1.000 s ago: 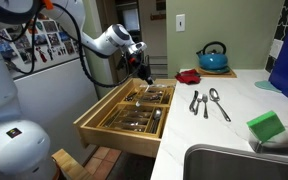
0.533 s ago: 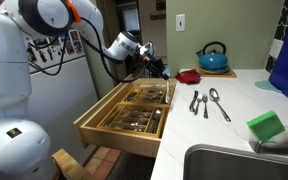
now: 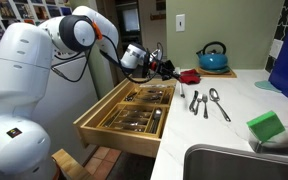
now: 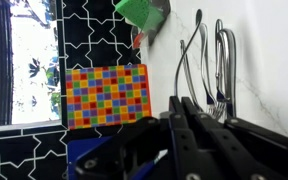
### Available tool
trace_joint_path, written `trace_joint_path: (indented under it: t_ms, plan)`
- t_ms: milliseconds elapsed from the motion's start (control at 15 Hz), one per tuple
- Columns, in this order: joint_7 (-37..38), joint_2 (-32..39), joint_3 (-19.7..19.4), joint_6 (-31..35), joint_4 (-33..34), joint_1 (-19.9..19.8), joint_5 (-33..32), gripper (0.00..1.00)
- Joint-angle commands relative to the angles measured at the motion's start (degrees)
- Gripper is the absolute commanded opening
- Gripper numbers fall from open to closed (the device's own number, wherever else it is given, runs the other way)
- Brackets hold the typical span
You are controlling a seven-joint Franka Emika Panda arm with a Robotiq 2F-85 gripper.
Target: Remove one silver fork from the right side of the open drawer and put it on the counter.
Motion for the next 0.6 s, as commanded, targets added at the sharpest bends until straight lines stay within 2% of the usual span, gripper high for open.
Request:
trace_joint_path:
  t_ms: [0,533]
  plan:
    - [-2.97,5.17,-0.04,-1.29,5.62,-0.20,0.20,0.06]
    - [-6.33,12.29,-0.70,-6.11,13.97,-0.65,5.78,0.06]
